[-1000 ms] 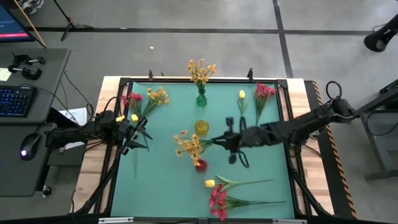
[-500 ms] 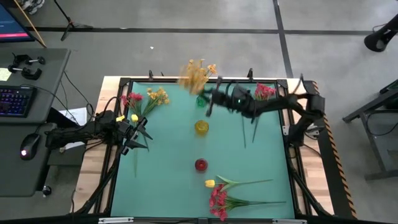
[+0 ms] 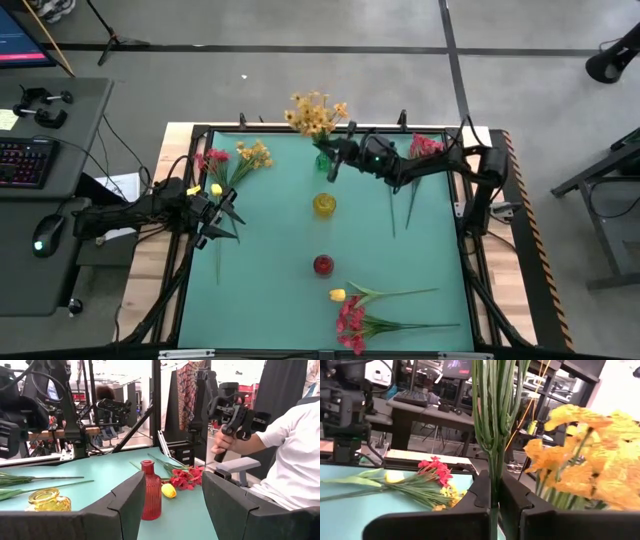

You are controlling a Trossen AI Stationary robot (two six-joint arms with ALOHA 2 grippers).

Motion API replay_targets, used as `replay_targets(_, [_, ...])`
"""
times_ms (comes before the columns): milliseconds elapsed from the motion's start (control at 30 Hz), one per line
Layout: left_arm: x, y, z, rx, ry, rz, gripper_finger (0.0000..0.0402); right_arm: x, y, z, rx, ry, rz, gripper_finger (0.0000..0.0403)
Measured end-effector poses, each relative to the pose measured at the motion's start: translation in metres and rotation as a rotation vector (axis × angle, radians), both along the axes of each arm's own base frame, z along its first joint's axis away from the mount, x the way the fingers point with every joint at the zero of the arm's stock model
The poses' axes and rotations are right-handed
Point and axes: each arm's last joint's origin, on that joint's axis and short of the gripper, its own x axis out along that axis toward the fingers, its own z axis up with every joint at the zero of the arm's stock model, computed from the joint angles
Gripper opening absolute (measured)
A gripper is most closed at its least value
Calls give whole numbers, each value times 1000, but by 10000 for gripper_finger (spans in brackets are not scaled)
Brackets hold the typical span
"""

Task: Sort flowers into vase by color
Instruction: Put the bottom yellow flowers into the green vase

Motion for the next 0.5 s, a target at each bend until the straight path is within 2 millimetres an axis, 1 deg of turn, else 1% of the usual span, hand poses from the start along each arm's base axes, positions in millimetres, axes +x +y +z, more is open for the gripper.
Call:
replay_targets(100, [0, 0, 0, 0, 0, 0, 184, -1, -1, 1, -15, 4, -13, 0])
replay_targets(233, [0, 0, 0, 0, 0, 0, 184, -3, -8, 0, -14, 11, -71, 0])
replay_targets(500, [0, 0, 0, 0, 0, 0, 184, -5, -14, -2, -1, 31, -93, 0])
